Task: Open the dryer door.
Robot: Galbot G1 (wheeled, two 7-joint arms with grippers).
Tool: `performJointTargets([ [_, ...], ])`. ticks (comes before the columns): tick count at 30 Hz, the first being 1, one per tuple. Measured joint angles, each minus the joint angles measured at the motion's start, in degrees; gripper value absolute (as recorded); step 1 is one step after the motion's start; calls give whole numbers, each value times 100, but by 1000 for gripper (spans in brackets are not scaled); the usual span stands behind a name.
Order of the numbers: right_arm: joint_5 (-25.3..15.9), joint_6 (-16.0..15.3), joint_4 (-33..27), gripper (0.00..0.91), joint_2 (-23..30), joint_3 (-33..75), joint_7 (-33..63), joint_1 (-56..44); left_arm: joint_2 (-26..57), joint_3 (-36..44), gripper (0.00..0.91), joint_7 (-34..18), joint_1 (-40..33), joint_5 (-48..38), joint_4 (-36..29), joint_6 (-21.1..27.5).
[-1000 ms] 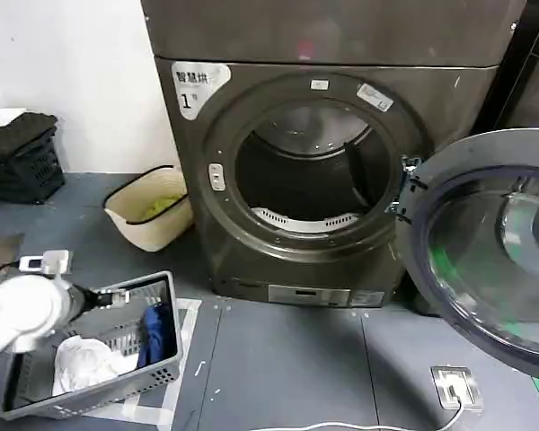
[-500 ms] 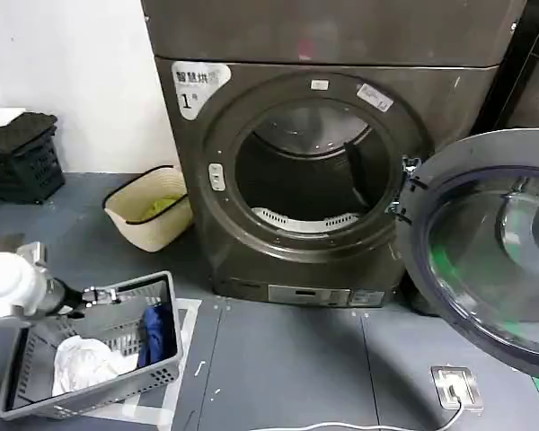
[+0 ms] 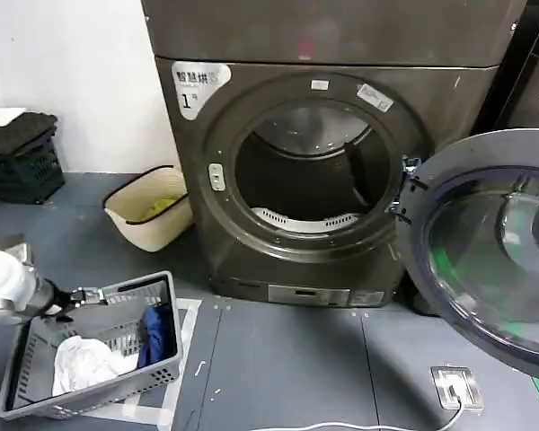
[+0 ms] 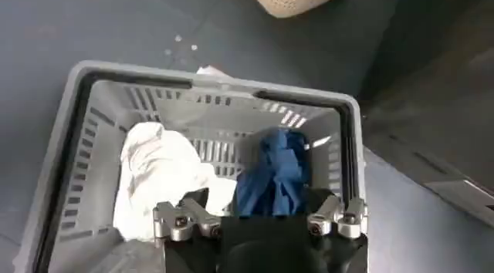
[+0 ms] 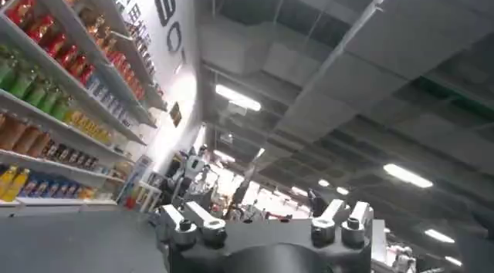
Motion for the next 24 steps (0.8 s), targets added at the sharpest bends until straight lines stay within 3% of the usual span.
performJointTargets([
  [24, -165, 98, -44, 907, -10, 26, -13, 31, 19, -24, 907, -229, 12, -555, 236, 0],
])
